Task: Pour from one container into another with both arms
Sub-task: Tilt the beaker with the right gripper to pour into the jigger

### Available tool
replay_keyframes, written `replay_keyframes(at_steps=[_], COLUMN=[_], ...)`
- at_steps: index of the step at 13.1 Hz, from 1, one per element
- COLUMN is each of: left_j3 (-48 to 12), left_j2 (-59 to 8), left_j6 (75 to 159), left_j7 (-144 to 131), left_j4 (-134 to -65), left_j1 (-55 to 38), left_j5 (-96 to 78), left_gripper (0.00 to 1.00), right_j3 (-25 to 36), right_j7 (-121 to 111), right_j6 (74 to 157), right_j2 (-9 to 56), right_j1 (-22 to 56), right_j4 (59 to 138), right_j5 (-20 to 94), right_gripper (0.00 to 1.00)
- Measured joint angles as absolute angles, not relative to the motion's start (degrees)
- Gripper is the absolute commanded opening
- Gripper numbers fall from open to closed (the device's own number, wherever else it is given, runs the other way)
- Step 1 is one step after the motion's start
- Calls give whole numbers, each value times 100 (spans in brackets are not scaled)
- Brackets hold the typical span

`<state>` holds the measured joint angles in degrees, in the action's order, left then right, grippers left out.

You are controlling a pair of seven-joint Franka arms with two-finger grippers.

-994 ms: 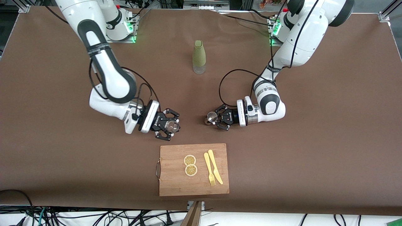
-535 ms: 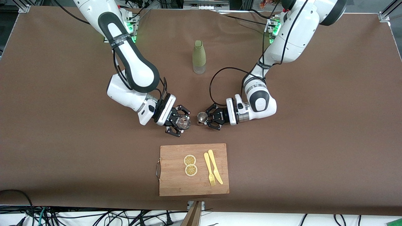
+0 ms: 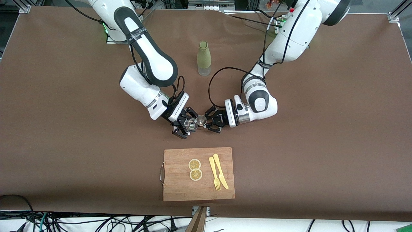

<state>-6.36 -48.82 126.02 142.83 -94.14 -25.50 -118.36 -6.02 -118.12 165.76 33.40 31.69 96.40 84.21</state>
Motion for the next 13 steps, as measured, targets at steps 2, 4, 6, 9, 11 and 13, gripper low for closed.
replay_keyframes(at_steps=[2, 4, 6, 9, 11, 13], left_j3=[-637, -638, -640, -648, -649, -656], left_j2=[-4888, -4901, -4920, -4941, -4957, -4965], left_j6=[12643, 12735, 12783, 12808, 12828, 12836], left_j7=[14284, 14283, 14283, 14283, 14284, 14285], left_j4=[-9394, -9355, -9335, -9297, -9280, -9271], left_j1=[-2566, -2581, -2588, -2604, -2626, -2634], left_j5=[-11839, -11841, -11846, -11850, -11909, -11945], left_gripper=[0, 0, 0, 0, 0, 0], right_j3=[-583, -575, -575, -574, -574, -576], right_j7=[-12054, -12329, -12536, -13038, -13238, -13342], right_j6=[16605, 16616, 16620, 16625, 16657, 16856], right_j2=[3341, 3340, 3340, 3340, 3340, 3340], right_j1=[3168, 3167, 3167, 3167, 3168, 3173], right_j4=[9707, 9749, 9766, 9768, 9769, 9770], right_j5=[8421, 8421, 8421, 8421, 8421, 8421], right_gripper=[3, 3, 7, 7, 7, 7])
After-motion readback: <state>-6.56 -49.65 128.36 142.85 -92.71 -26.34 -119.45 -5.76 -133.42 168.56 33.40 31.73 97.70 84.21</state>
